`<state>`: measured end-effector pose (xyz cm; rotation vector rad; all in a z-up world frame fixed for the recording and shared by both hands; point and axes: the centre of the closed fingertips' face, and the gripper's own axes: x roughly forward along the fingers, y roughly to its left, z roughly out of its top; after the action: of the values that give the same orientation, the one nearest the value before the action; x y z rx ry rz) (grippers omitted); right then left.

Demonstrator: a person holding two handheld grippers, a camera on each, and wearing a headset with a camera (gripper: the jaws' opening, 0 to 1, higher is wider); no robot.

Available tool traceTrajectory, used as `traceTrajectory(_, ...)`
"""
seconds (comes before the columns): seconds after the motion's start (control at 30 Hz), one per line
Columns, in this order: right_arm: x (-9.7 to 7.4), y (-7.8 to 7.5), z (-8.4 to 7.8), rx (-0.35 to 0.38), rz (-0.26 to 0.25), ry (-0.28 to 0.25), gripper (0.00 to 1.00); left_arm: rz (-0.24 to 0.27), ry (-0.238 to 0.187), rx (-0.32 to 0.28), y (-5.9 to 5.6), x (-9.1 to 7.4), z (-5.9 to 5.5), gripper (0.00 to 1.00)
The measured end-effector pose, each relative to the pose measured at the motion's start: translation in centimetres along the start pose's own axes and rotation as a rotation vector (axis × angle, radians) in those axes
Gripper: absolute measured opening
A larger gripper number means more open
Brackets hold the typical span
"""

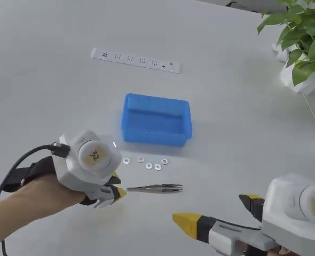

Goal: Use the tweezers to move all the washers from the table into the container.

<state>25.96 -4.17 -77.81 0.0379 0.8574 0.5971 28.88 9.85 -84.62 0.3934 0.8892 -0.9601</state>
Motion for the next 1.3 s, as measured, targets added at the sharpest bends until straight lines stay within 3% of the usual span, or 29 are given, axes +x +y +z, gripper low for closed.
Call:
traceTrajectory(0.4, 0.3, 0.7, 0.1, -0.014, 0.013, 0.005, 0.97, -0.036, 0.019, 0.062, -0.3, 2.0, 0.2, 0.04)
traceTrajectory(0.57, 0.4, 1.2, -0.3, -0.023, 0.023, 0.016, 0.97, -0.045, 0.021, 0.155, -0.2, 2.1, 0.2, 0.0)
traceTrajectory(0.7, 0.5, 1.4, -0.3, -0.027, 0.031, 0.019, 0.97, -0.044, 0.02, 0.167, -0.1, 2.1, 0.2, 0.0)
traceTrajectory(0.97, 0.7, 2.5, 0.2, -0.059, 0.065, 0.027, 0.9, -0.027, -0.017, 0.208, -0.3, 0.6, 1.1, 0.0)
traceTrajectory(1.3, 0.4, 3.9, 0.3, -0.096, 0.088, 0.028, 0.86, 0.013, -0.077, 0.239, -1.6, -2.7, 2.7, 0.0)
